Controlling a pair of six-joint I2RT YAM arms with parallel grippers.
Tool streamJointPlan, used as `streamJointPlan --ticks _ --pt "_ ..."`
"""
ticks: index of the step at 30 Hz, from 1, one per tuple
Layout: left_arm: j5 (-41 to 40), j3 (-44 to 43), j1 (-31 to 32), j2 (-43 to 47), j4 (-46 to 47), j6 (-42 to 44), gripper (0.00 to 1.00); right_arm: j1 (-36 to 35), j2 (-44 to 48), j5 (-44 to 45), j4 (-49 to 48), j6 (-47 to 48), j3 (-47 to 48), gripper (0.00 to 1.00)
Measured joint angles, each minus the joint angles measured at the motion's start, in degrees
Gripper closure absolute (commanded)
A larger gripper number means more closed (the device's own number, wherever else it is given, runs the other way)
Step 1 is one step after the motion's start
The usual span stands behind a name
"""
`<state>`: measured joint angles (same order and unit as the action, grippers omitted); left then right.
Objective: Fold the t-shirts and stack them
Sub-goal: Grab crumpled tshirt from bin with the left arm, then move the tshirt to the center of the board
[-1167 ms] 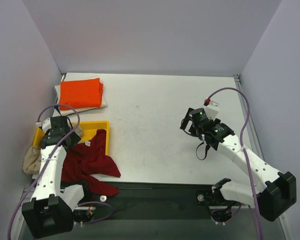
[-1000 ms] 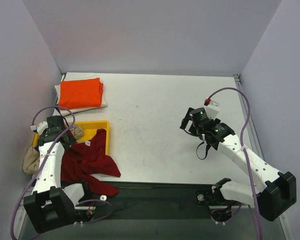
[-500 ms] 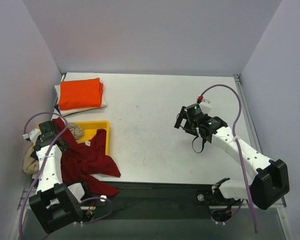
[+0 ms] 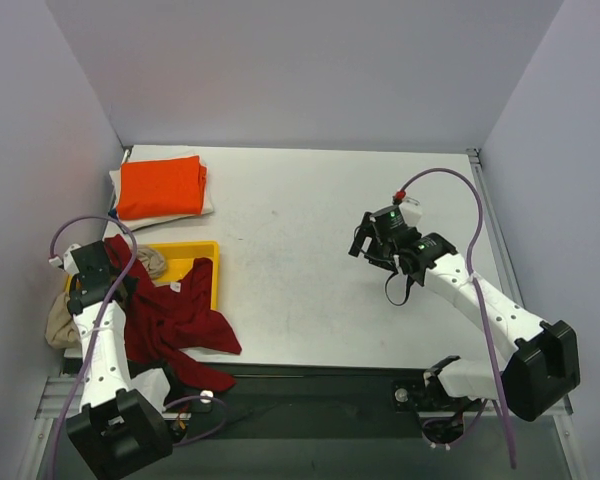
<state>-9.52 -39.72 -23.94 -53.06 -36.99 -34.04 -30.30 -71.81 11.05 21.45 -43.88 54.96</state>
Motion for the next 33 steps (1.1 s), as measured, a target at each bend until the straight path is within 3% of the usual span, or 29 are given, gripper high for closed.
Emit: streamJointPlan --ticks 6,11,20,28,33 --pt "7.82 -1.25 0.22 -0.09 0.61 -2.08 1.0 0.31 0.39 0.0 -0.28 0.39 -0.11 0.21" --pt "15.56 -9.01 2.71 -3.04 3.37 -5.55 1.0 1.51 0.68 -0.22 -0.28 0.57 -0.11 0.21" --pt "19.74 -41.2 25.79 -12.83 9.03 -6.01 1.0 3.04 2.56 -0.11 -0.42 3.08 0.74 0.21" --pt "26.38 -66.95 40.79 -24.46 17.11 -7.19 1.0 5.79 9.53 1.55 -0.59 3.45 0.39 0.2" --pt "33.62 -71.97 45.64 -30.88 26.84 -12.92 1.0 8.44 15.37 3.43 -0.39 3.43 -2.08 0.2"
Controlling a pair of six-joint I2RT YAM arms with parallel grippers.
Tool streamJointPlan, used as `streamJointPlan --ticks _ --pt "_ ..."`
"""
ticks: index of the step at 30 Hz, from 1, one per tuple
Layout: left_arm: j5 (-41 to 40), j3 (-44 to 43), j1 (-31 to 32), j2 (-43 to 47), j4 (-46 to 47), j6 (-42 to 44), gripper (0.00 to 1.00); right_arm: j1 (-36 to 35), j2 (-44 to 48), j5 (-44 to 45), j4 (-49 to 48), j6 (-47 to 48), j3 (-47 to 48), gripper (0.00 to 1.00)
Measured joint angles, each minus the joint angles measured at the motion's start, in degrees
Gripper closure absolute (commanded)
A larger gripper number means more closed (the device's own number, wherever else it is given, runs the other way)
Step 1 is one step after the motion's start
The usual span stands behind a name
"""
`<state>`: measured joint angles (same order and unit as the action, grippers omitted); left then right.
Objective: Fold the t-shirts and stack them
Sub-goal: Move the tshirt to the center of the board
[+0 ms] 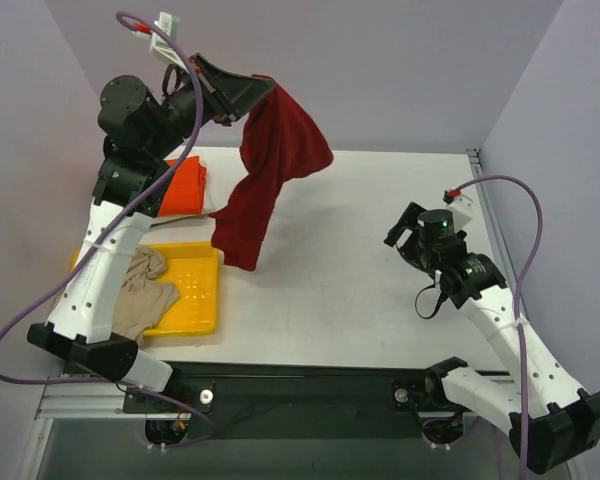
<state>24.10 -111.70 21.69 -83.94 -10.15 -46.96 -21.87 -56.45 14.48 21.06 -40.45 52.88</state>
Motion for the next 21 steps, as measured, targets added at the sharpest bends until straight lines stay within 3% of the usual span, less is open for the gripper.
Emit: streamJointPlan --ticks 2,3,5,6,8,12,14,16,21 --pt "3.06 0.9 1.01 -2.1 4.22 -2.75 1.0 0.68 1.81 0.59 0.44 0.0 -0.92 0.2" --pt "4.7 1.51 1.25 -3.37 6.19 -4.13 0.86 0.98 2.49 0.85 0.85 -0.02 -1.18 0.2" --pt "7.45 3.65 1.05 -5.79 9.4 -5.6 0.78 1.55 3.58 1.22 1.18 -0.04 -1.84 0.2" --pt "8.35 4.83 0.74 -7.1 10.45 -5.79 0.58 1.68 4.04 1.33 1.42 -0.07 -2.16 0.2" --pt "8.76 7.63 -0.2 -10.1 10.27 -4.11 0.41 2.05 4.81 1.36 1.88 -0.24 -2.91 0.2" --pt "2.23 9.18 -2.38 -19.37 0.44 4.09 0.44 2.4 5.25 0.52 3.13 -0.24 -4.26 0.2" --pt "-1.62 10.86 -2.95 -23.54 -4.24 7.67 0.4 2.45 5.05 -0.57 3.63 -0.31 -4.98 0.2" --pt "-4.76 15.3 -3.08 -25.16 -7.76 9.92 0.34 2.45 4.33 -2.14 3.78 -0.68 -5.95 0.2" --pt "-8.9 27.34 -2.16 -24.98 -12.31 11.87 0.32 2.45 -2.01 -7.04 3.85 -3.08 -8.83 0.2"
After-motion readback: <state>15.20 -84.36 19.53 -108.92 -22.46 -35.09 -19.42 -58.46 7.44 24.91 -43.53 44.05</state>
